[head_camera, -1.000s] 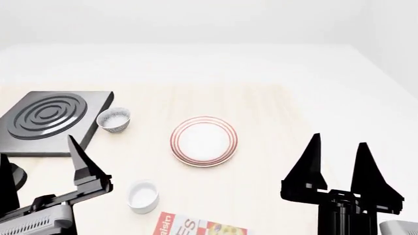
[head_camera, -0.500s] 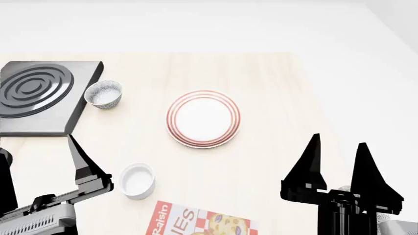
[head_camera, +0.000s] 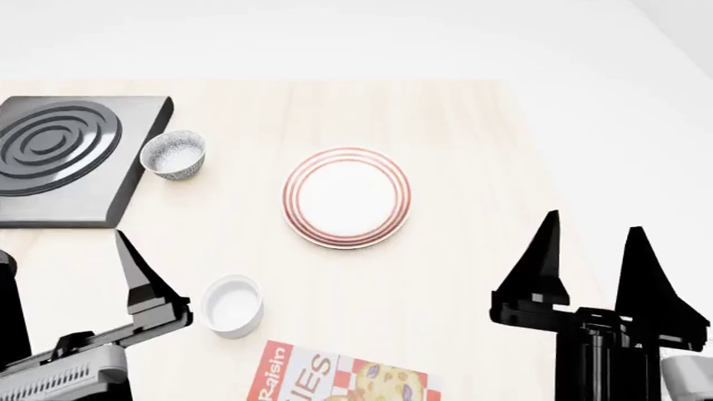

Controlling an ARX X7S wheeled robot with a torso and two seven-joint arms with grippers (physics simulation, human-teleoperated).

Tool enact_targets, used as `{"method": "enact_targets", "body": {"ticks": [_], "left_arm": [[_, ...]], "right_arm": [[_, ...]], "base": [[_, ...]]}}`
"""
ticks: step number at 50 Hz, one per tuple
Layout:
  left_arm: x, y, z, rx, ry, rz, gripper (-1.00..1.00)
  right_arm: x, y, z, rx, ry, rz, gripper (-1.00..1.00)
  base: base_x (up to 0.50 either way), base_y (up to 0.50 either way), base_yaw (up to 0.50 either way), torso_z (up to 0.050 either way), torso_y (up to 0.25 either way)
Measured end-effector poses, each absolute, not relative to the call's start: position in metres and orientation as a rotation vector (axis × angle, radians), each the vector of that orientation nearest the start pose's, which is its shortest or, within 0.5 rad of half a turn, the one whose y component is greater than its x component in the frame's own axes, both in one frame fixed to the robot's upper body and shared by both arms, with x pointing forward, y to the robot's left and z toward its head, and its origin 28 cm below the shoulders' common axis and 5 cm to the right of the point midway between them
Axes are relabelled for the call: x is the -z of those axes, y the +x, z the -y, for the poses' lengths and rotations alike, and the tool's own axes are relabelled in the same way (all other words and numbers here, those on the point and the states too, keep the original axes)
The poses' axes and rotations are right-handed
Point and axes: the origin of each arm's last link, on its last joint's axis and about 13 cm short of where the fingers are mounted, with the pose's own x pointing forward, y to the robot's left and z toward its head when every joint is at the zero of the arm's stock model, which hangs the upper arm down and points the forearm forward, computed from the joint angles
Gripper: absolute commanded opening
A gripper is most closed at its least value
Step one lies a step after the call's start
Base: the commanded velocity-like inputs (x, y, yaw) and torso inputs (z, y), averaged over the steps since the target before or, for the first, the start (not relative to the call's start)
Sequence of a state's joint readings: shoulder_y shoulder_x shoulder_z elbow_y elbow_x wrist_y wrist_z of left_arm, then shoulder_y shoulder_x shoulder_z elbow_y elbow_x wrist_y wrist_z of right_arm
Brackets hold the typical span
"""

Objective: Pick the akita bowl next to the cookies box and place it on the plate.

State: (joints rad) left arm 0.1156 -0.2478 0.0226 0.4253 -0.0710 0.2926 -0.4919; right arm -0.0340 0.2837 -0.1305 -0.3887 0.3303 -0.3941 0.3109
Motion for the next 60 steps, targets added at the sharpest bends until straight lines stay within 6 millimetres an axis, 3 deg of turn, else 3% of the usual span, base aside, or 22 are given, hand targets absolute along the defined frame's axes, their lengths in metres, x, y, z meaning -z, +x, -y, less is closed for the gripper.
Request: {"method": "enact_targets", "body": {"ticks": [8,17,26,34,40,49,60], "left_arm": [[-0.105,0.183,-0.240,-0.354,-0.004,0.608,1.00],[-0.104,0.183,-0.240,-0.351,-0.002,0.602,1.00],[-0.105,0.183,-0.240,-0.346,0.003,0.601,1.00],[-0.110,0.181,-0.239,-0.341,0.014,0.604,1.00],[-0.115,0.178,-0.239,-0.339,0.023,0.611,1.00],[-0.118,0.177,-0.238,-0.328,0.036,0.615,1.00],[-0.118,0.177,-0.236,-0.314,0.051,0.612,1.00]], "right_arm": [[-0.139,0.204,0.145,0.078,0.084,0.647,1.00],[-0.190,0.210,0.206,0.144,-0.057,0.417,1.00],[-0.239,0.197,0.259,0.211,-0.248,0.178,1.00],[-0.282,0.178,0.287,0.172,-0.392,0.050,1.00],[-0.297,0.162,0.306,0.135,-0.500,-0.065,1.00],[-0.312,0.146,0.324,0.099,-0.444,-0.251,1.00],[-0.318,0.143,0.335,0.037,-0.385,-0.392,1.00]], "base": [[0.00,0.00,0.00,0.000,0.000],[0.00,0.00,0.00,0.000,0.000],[0.00,0.00,0.00,0.000,0.000],[0.00,0.00,0.00,0.000,0.000],[0.00,0.00,0.00,0.000,0.000],[0.00,0.00,0.00,0.000,0.000],[0.00,0.00,0.00,0.000,0.000]]}}
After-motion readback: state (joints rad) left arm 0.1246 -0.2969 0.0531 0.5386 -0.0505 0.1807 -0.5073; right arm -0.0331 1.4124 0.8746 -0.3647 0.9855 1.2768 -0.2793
